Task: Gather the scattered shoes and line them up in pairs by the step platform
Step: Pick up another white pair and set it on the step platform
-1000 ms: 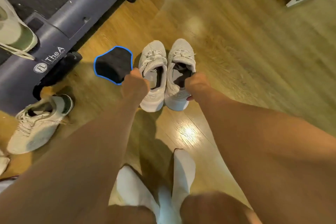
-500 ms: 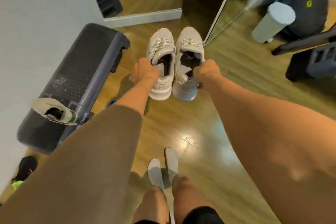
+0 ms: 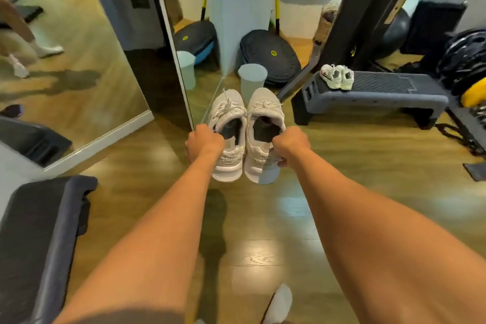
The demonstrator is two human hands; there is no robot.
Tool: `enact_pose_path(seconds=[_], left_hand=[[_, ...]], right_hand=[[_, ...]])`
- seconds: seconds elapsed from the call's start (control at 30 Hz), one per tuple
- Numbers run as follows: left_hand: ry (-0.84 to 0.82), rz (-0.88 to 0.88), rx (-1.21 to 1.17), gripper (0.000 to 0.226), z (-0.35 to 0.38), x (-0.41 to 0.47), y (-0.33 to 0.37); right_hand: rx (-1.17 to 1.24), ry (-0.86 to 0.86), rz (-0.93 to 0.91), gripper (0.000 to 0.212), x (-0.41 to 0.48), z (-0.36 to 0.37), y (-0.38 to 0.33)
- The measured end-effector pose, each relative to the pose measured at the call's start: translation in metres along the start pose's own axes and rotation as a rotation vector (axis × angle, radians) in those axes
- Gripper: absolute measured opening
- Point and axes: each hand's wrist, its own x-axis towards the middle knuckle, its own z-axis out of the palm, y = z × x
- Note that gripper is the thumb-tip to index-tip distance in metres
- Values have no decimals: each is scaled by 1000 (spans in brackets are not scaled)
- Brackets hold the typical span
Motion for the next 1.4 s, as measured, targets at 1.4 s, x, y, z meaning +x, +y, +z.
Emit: enact_pose_path(seconds=[1.4], left_hand=[[-300, 290, 242, 25, 614, 89, 620]], right_hand=[[-1, 211, 314, 11, 634, -488, 202]])
